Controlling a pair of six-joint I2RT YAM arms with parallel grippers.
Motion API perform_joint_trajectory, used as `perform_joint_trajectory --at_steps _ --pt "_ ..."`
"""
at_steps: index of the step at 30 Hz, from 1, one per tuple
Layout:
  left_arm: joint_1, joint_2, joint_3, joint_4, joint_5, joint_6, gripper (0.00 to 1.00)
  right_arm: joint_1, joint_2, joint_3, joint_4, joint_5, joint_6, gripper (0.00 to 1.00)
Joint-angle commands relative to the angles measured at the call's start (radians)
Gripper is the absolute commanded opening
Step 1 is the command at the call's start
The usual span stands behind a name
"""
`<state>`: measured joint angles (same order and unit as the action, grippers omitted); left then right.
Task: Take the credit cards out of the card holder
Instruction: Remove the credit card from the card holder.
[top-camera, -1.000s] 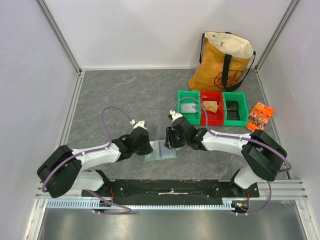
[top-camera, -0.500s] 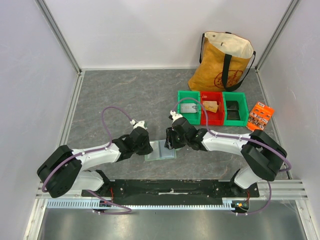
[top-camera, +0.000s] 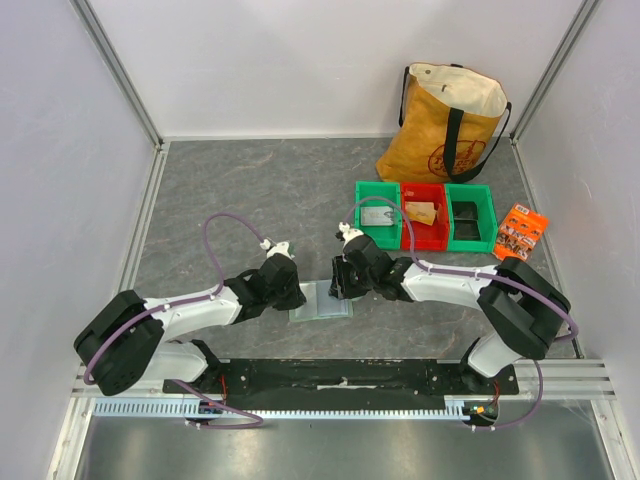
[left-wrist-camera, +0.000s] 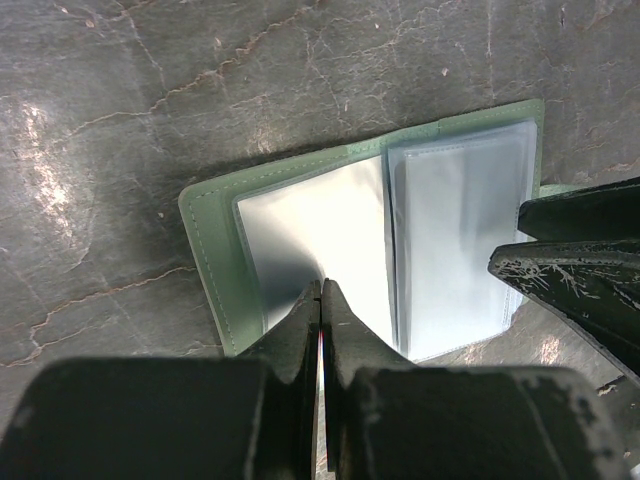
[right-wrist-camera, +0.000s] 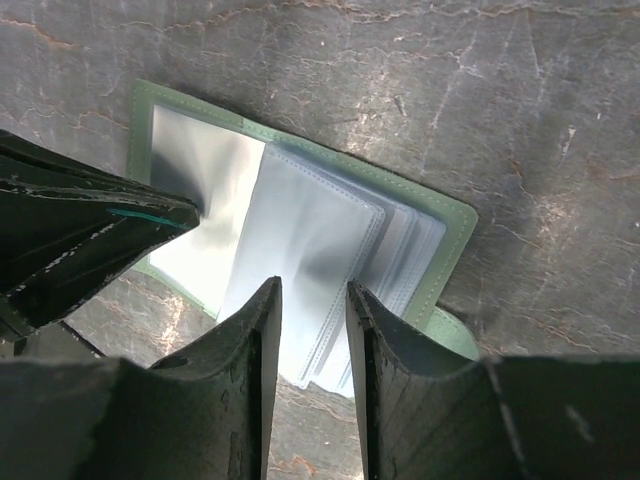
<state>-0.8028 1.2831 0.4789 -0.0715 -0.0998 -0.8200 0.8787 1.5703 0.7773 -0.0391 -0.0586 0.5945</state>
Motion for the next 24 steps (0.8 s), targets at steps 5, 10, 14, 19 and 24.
perform_joint_trajectory --at_steps 5,10,14,19,24 --pt "-0.001 0.01 -0.017 0.01 0.005 -0.024 0.04 0.0 -0.029 0.0 0.102 -0.093 0.03 0.36" --pt "-0.001 0.001 -0.02 0.01 0.002 -0.025 0.04 -0.001 -0.049 0.016 0.113 -0.127 0.034 0.33" --pt "-0.002 -0.004 -0.02 0.009 0.005 -0.028 0.04 0.0 -0.05 0.034 0.114 -0.173 0.031 0.32" --pt "-0.001 -0.022 -0.025 0.019 0.006 -0.034 0.04 0.002 -0.032 0.043 0.15 -0.222 0.037 0.27" --pt "-0.003 -0.047 -0.04 0.025 0.003 -0.051 0.04 0.006 0.0 0.05 0.186 -0.268 0.041 0.24"
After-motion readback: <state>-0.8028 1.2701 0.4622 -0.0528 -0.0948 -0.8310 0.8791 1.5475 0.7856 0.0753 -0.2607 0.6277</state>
